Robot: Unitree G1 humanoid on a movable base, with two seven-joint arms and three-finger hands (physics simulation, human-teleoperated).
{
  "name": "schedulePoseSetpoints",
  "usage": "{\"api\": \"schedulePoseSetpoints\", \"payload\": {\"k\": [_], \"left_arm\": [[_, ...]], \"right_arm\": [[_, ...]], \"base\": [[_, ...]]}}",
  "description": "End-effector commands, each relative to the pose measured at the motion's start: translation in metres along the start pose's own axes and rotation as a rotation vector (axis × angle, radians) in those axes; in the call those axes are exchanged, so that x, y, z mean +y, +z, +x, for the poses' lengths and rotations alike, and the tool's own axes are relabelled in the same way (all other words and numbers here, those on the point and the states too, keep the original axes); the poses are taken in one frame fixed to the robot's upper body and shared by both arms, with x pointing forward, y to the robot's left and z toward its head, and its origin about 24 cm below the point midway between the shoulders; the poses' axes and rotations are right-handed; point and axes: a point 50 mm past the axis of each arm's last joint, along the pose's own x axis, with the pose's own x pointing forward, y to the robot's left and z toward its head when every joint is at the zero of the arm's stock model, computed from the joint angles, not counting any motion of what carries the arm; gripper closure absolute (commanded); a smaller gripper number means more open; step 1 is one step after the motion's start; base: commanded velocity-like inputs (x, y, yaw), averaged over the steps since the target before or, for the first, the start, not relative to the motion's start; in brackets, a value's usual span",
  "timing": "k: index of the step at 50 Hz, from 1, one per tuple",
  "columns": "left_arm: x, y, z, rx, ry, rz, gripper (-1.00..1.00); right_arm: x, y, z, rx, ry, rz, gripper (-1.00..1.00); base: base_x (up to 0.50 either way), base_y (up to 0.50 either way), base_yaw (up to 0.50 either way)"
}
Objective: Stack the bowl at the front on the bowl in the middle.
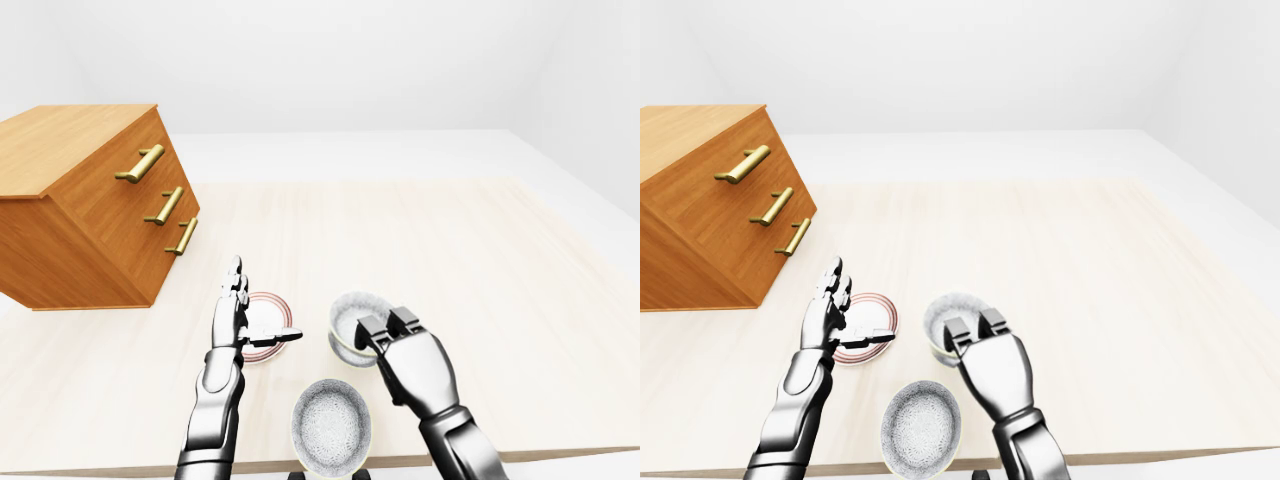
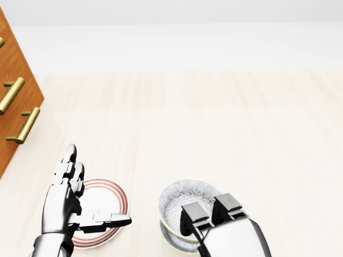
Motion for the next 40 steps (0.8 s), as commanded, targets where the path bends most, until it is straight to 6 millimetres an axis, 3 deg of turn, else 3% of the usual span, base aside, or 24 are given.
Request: {"api": "schedulePoseSetpoints", "payload": {"k": [1,40], "left_arm": [[0.000,0.000,0.000,0.000,0.000,0.000,-1.00],[0.000,0.001,-0.001,-0.001,-0.001,-0.002,-1.00]], "right_arm": [[-0.003,0.000,0.001,0.000,-0.031,-0.003,1.00],[0.006,0.010,-0.002,-0.055,-0.008,-0.065,1.00]], "base": [[0.00,0.00,0.00],[0.00,0.00,0.00]]}}
